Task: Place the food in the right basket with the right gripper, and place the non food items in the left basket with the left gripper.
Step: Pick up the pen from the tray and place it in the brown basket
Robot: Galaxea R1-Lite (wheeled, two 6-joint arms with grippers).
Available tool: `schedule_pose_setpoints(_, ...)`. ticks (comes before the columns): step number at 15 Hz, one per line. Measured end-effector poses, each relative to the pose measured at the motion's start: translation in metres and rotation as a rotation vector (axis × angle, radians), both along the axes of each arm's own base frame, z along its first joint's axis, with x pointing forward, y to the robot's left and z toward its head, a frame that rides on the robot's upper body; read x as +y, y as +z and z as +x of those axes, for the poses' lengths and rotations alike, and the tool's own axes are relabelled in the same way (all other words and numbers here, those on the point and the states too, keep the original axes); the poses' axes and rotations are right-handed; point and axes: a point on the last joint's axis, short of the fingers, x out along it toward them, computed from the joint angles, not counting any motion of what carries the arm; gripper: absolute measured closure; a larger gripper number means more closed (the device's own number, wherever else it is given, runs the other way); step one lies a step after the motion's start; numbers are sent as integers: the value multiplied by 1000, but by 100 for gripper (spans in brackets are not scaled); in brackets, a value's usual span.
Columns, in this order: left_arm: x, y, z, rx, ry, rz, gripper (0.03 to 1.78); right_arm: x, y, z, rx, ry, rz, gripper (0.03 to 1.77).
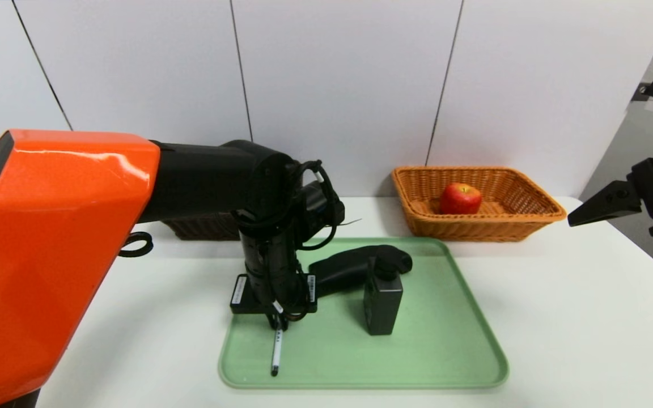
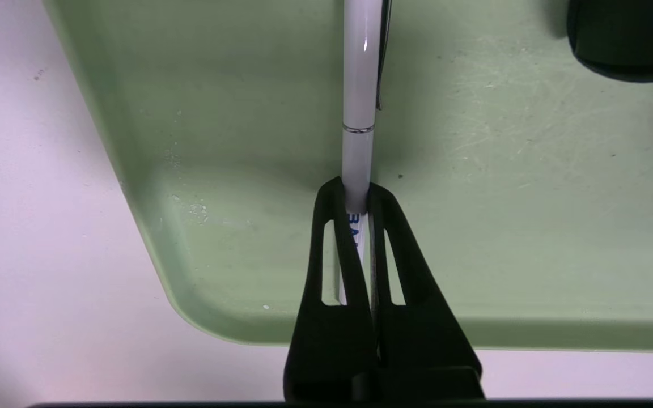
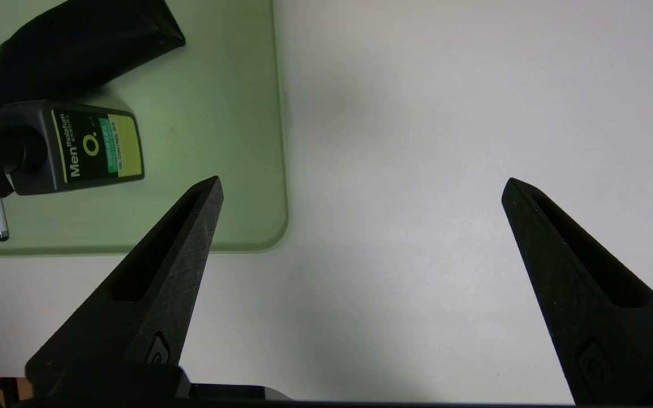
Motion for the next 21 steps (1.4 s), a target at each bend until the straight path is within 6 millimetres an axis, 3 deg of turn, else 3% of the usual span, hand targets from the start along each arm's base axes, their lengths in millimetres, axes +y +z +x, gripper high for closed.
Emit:
schedule_pose_setpoints(6,3,16,-5,-35,-10,-31,175,-1,-1,-5,1,0,-1,10)
schedule_pose_setpoints(10,7,39,-18,-81,-60,-66,175,-1,-1,-5,0,1,0,10)
schedule_pose_setpoints(13,9,68,-35,-149,-116,-118,175,-1,0,-6,-2,1,0,10)
schedule_pose_setpoints(17,21,122,-55,-343,-159,-248,175,-1,0,-7,-2,1,1,10)
schedule_pose_setpoints(21,50,159,-42,-616,-49,-288,175,-1,1,-8,-7,3,0,10)
